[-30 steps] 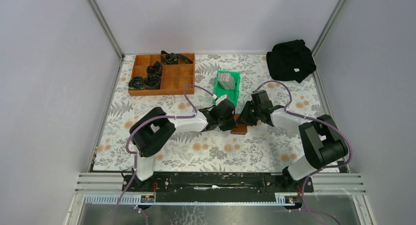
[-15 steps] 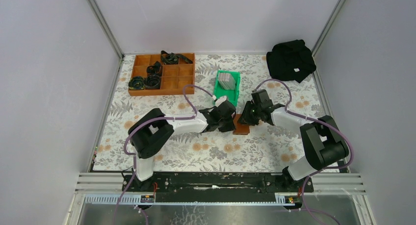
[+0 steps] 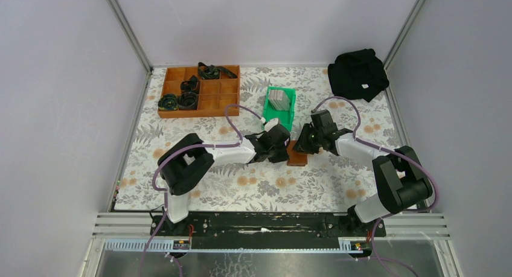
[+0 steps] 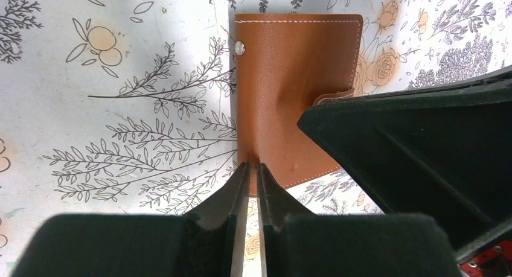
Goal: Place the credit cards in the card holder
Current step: Close the card holder at the center of the board.
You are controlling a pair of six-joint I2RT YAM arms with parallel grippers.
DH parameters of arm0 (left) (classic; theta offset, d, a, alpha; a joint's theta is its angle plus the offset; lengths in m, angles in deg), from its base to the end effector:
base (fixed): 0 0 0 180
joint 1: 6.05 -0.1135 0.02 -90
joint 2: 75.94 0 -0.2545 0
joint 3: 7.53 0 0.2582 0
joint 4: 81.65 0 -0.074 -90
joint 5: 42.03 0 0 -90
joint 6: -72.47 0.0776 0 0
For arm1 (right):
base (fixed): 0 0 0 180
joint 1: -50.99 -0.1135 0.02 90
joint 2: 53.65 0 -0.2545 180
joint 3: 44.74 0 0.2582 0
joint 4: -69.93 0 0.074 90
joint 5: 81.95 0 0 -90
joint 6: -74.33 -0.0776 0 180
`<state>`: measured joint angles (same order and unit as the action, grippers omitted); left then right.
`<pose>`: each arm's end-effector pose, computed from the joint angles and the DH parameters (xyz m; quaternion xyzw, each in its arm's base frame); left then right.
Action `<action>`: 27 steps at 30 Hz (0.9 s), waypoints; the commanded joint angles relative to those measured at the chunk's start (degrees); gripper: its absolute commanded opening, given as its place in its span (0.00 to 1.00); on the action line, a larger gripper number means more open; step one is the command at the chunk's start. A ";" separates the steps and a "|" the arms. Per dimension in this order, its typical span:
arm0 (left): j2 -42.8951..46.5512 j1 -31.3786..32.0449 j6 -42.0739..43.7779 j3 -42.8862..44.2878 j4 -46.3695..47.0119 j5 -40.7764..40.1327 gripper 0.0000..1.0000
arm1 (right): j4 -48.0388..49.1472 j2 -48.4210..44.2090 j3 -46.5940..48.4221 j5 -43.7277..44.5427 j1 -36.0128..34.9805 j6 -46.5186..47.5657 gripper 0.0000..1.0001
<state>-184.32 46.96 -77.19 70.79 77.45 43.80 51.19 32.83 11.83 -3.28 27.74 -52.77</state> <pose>0.2567 -0.3313 0.1081 -0.0668 0.9396 -0.2589 0.2136 0.2947 0.1432 0.1261 0.0777 0.9284 0.2564 0.2573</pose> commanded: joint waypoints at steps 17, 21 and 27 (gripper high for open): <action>2.37 0.00 0.94 0.33 -0.25 -2.97 0.15 | -6.35 -6.74 4.23 10.20 0.14 5.01 0.12; 1.90 -0.10 1.12 0.53 -0.05 -2.54 0.15 | -9.36 -6.30 5.82 13.15 -0.53 6.48 0.00; 1.77 -0.08 1.20 0.46 0.17 -2.28 0.15 | -11.58 -3.65 8.10 15.94 -3.97 6.97 0.00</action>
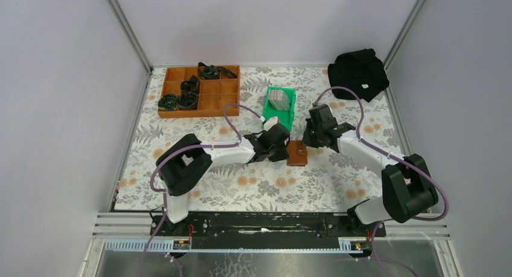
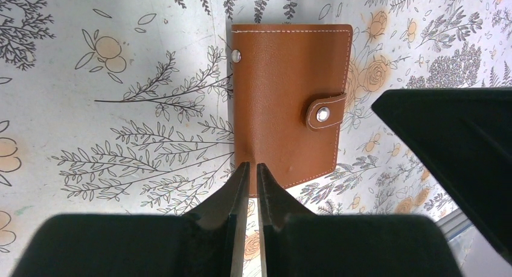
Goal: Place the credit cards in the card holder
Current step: Close the card holder at the center of the board.
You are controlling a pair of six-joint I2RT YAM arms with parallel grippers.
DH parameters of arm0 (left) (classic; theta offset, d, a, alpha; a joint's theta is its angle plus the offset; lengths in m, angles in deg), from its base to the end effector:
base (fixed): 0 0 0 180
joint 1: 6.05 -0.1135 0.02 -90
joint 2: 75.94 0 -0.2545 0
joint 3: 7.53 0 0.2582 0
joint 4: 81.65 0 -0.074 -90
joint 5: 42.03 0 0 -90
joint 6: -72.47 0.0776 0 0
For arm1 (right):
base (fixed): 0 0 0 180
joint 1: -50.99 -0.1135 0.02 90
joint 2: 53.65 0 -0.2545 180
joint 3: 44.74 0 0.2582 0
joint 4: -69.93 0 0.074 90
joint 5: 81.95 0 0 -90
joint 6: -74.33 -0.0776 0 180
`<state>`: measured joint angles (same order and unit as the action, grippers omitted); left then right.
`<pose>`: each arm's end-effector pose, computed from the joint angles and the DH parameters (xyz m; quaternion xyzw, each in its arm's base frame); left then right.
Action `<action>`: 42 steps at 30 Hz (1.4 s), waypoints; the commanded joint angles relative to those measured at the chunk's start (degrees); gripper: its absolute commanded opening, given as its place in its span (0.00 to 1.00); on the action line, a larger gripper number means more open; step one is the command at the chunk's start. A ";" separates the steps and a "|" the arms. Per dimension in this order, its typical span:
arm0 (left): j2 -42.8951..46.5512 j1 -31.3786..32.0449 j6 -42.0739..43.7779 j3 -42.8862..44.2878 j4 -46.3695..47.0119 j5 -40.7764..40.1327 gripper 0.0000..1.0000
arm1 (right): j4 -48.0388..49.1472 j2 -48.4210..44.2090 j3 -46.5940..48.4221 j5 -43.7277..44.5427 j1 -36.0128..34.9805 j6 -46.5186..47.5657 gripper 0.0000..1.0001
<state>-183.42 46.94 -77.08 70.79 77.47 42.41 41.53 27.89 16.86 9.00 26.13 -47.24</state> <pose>0.2583 -0.3301 0.1145 -0.0703 0.9362 -0.2585 0.2274 0.2964 0.1359 0.1639 0.0576 0.9328 0.1613 0.3170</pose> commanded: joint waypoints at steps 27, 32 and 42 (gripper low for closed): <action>0.08 -0.66 1.84 -0.39 2.02 0.88 0.15 | 0.28 1.50 5.26 1.82 -6.34 1.60 0.00; -0.01 -0.67 1.79 -0.22 2.16 0.90 0.15 | -1.35 0.08 5.62 3.93 -6.38 1.70 0.00; -0.29 -0.66 1.96 -0.06 1.85 1.05 0.14 | -4.38 -0.51 5.46 8.91 -6.34 1.75 0.00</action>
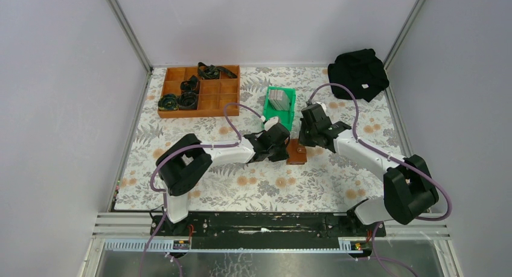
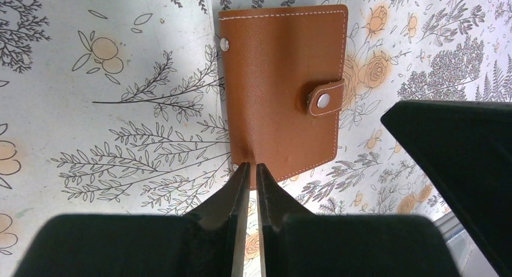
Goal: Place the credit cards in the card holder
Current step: Close the card holder at the center of the board.
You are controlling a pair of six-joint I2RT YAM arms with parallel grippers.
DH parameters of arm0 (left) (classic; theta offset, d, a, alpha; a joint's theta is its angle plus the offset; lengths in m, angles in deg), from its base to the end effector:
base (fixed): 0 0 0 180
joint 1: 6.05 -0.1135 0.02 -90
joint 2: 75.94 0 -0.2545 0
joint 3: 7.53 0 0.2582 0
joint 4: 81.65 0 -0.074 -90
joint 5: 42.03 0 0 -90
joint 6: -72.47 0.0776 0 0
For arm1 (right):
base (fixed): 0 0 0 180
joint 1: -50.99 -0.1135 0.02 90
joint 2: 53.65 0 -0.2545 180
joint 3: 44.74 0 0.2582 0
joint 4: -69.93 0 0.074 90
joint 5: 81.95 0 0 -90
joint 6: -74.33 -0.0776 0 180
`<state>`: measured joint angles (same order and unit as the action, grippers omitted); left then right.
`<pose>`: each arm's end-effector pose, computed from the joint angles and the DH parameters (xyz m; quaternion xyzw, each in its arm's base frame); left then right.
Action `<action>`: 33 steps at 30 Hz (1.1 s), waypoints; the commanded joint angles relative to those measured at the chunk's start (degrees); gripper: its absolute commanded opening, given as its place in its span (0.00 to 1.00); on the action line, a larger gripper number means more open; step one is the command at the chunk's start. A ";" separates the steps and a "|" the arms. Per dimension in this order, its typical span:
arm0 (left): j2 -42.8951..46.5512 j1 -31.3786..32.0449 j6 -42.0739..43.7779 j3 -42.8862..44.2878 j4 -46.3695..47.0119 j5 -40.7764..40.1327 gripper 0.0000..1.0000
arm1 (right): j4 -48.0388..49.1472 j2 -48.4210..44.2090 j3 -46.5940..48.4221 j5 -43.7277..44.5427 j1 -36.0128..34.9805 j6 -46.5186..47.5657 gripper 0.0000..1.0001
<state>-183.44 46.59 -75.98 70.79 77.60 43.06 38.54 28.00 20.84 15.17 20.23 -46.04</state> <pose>0.2598 -0.3293 0.1145 -0.0622 0.9367 -0.2595 0.2268 0.2913 0.1622 0.1826 0.0194 0.9302 0.1343 0.3412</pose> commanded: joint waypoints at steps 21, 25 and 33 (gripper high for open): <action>-0.55 -1.01 1.97 -0.22 1.42 0.80 0.14 | 8.18 9.41 -4.37 -2.80 -0.44 -2.83 0.00; 0.23 -1.27 2.29 -0.50 1.55 0.29 0.14 | 5.76 6.81 -0.65 -3.00 -0.55 -1.83 0.00; 0.53 -1.79 2.53 -0.48 2.39 0.15 0.14 | 3.43 4.70 2.19 -1.39 -0.57 -0.65 0.08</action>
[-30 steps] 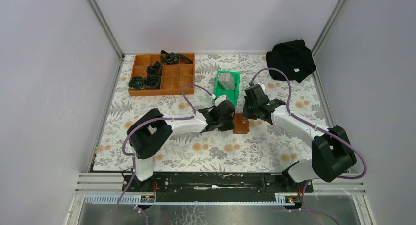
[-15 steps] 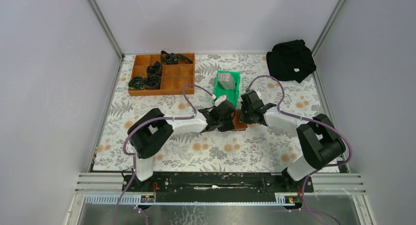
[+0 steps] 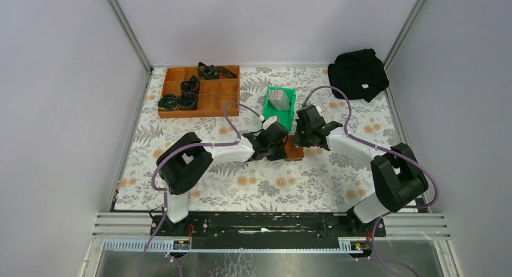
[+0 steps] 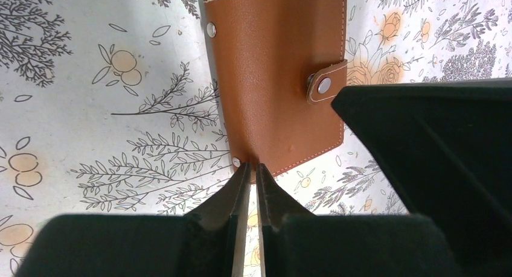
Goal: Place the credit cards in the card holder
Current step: Close the card holder at the center of the board.
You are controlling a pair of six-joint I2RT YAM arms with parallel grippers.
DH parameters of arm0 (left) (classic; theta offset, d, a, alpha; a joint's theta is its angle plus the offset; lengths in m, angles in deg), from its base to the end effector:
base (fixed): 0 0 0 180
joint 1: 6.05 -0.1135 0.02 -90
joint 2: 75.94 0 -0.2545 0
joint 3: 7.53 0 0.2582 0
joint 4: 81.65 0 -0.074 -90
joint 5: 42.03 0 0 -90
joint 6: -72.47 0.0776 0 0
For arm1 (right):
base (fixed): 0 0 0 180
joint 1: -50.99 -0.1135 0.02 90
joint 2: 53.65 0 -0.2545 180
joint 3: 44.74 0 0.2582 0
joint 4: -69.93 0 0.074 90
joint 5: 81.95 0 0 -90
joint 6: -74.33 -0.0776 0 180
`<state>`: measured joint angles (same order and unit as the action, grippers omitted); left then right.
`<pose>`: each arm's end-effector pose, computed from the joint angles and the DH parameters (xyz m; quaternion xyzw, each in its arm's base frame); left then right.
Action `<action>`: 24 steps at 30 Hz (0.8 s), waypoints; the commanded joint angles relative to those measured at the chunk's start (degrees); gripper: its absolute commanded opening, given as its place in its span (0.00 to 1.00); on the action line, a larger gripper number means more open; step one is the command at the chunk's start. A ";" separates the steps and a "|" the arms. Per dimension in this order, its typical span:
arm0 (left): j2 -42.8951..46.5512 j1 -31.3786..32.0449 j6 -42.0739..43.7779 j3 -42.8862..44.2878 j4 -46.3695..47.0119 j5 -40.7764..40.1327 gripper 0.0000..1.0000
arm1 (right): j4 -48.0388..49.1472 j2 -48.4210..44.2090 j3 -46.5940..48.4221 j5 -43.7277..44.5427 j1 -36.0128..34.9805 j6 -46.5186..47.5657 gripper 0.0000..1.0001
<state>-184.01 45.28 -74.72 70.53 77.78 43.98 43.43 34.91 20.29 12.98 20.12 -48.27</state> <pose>0.2658 -0.3235 0.1093 -0.0598 0.9390 -0.2544 0.2235 0.3017 0.1726 0.1489 0.0289 0.9386 0.1452 0.3117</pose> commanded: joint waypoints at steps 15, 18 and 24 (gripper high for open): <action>0.50 -1.69 1.64 -0.25 2.76 0.13 0.14 | -7.62 4.94 10.05 5.29 -3.31 6.40 0.31; 0.49 -1.99 1.49 -0.58 3.19 0.54 0.14 | -9.55 6.39 11.89 7.52 -4.35 7.02 0.31; 0.52 -2.44 1.38 -1.51 4.29 1.23 0.14 | -12.72 9.45 14.45 12.40 -5.96 8.36 0.31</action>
<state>-184.01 43.44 -74.32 69.96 78.76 44.55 34.01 43.32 31.57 19.95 15.40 -41.73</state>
